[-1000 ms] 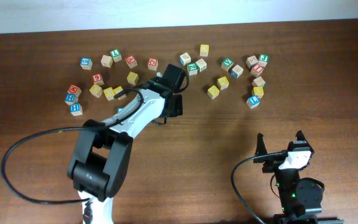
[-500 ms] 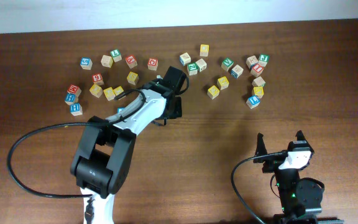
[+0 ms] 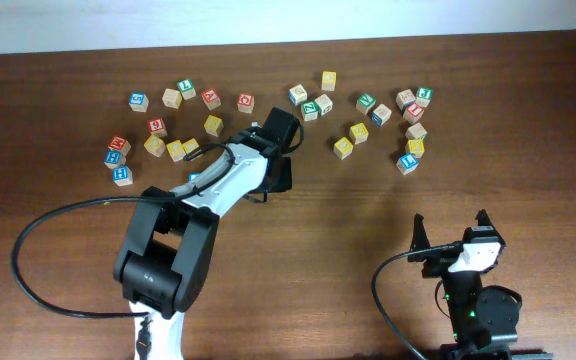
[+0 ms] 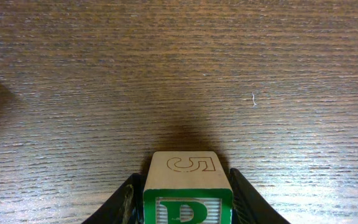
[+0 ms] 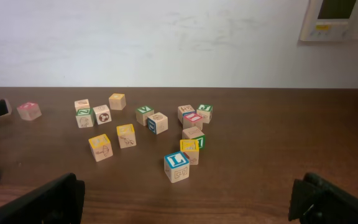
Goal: Spell out RSS
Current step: 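Carry the R block to the open table center and lower it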
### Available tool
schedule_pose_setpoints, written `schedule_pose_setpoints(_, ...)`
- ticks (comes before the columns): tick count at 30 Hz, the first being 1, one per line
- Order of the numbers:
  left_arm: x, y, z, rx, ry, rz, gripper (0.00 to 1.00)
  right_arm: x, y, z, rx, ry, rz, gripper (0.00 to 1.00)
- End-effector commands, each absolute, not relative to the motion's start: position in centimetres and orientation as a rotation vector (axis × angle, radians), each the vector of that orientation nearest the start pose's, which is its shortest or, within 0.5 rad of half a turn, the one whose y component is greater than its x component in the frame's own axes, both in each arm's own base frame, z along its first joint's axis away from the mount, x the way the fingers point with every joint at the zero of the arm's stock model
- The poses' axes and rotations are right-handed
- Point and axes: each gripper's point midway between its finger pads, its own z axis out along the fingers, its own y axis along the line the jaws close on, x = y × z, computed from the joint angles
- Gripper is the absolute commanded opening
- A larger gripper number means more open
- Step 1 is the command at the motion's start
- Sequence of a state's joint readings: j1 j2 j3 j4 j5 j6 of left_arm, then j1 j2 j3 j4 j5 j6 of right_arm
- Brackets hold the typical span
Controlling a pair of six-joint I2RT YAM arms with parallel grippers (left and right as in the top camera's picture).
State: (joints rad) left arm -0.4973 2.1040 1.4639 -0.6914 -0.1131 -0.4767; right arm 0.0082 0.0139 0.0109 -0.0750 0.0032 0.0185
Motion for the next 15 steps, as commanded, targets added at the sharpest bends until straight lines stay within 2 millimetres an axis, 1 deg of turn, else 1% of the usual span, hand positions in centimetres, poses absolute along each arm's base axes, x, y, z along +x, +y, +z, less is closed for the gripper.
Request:
schedule_pose_setpoints(1, 39.94, -19.19, -0.23, -0.003, 2.887, 0.012, 0.33, 24.61, 0.07, 15.46, 0.009, 1.654, 0.007, 0.99)
schedule_pose_setpoints(4, 39.92, -19.18, -0.24, -0.003, 2.888, 0.012, 0.21, 24.61, 0.07, 15.46, 0.009, 1.654, 0.007, 0.98)
schedule_pose_setpoints(7, 39.91, -19.16, -0.25, -0.003, 2.888, 0.013, 0.2, 24.61, 0.07, 15.46, 0.009, 1.654, 0.007, 0.98)
schedule_pose_setpoints(9, 39.91, -19.17, -0.24, -0.003, 2.888, 0.013, 0.21, 24.61, 0.07, 15.46, 0.009, 1.654, 0.007, 0.98)
schedule_pose_setpoints(13, 39.9, -19.16, -0.25, -0.003, 2.889, 0.013, 0.28, 24.61, 0.07, 15.46, 0.009, 1.654, 0.007, 0.98)
schedule_pose_setpoints(15, 39.91, -19.17, -0.24, -0.003, 2.888, 0.013, 0.35, 24.61, 0.07, 15.46, 0.009, 1.654, 0.007, 0.98)
